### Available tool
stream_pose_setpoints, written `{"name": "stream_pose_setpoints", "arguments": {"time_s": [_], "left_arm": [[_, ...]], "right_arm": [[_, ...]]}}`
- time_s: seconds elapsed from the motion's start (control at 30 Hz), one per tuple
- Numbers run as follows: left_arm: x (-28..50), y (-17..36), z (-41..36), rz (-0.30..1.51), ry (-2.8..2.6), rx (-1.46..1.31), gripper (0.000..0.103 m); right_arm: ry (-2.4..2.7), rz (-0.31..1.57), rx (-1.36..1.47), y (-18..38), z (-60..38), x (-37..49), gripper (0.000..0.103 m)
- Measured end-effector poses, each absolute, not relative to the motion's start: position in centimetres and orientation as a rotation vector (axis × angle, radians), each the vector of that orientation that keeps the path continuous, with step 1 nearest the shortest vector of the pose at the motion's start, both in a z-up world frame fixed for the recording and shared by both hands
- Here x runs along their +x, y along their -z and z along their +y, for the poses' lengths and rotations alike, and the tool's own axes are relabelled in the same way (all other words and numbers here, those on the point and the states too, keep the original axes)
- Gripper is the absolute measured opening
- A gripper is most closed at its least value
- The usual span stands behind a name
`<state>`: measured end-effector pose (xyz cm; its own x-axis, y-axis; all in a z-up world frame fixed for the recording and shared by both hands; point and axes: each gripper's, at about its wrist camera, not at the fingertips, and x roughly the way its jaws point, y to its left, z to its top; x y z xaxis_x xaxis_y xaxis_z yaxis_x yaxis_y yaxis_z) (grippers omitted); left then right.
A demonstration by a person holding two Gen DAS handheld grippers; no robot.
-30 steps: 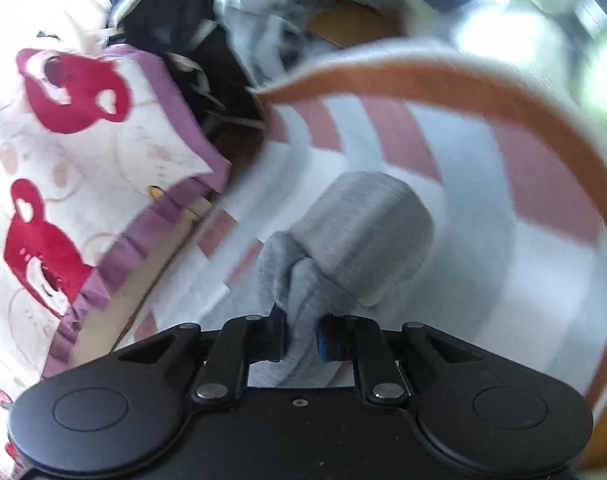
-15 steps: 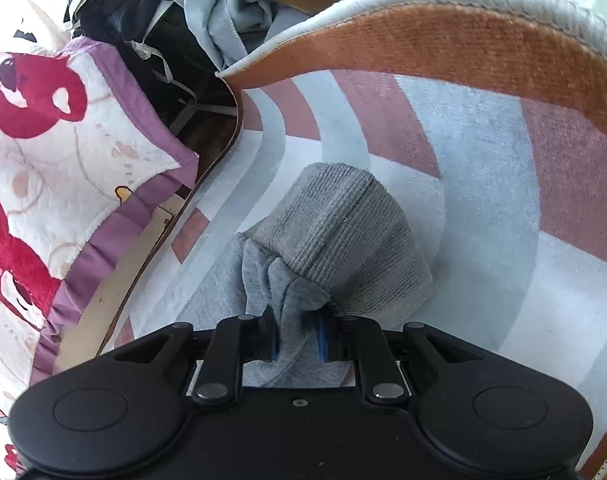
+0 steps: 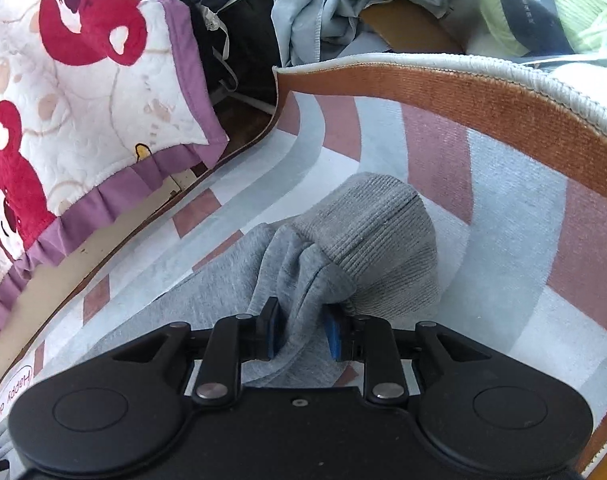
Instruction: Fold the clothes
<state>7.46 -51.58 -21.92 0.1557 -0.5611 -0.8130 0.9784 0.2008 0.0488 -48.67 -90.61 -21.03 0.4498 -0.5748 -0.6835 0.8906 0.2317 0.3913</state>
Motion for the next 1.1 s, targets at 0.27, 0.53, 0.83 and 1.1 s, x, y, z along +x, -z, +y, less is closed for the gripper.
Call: {"name": "stream_pose_setpoints", "arguments": {"time_s": [0.27,0.53,0.83,1.1], "left_arm": [[6.5,22.6,-50.4,0.778,1.172,0.614,0.087],[0.4,21.7,-52.6,0.469,1.150,0.973,0.001],[0.7,20.0,-53.5,0.353,1.031,0.880,0.001],[1.7,21.9,-55.8,0.436,0.961,0.832,0.002]], "right_arm": [[1.064,0.429,0.851,20.8,-89.8,-49.1,0.030],[1.078,0.431,0.853,21.1,-90.0,-48.8,0.030],[1.083,0.369,0.771,19.9,-89.4,-48.9,0.023],[1.099,0.372,0.788,21.1,-91.2,-48.4,0.025]]}}
